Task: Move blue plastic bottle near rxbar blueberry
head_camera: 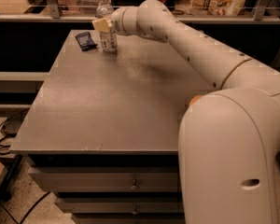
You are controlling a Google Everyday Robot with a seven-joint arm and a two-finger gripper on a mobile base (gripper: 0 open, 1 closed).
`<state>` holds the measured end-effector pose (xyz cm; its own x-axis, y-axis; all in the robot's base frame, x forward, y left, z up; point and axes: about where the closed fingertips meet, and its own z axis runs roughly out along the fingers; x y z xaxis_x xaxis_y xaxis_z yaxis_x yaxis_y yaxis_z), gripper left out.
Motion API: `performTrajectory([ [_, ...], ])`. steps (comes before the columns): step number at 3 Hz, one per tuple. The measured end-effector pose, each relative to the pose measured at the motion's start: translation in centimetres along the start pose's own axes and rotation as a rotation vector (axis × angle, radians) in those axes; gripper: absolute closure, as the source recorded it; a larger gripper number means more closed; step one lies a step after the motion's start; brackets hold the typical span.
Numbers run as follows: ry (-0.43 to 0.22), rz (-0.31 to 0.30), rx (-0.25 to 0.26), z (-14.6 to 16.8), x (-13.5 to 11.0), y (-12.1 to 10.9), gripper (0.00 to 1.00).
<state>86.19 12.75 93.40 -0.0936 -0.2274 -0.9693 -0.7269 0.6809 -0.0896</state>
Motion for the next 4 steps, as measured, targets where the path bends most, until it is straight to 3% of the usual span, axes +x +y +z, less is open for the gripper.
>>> performTrajectory([
  [2,0.046,0.046,0.028,0.2,1.9,-1.9,0.17],
  [3,0.061,0.063,0.022,0.0,2.6,-2.0,0.00],
  [4,0.065,0.086,-0.005,-0.3,3.0,-1.8,0.00],
])
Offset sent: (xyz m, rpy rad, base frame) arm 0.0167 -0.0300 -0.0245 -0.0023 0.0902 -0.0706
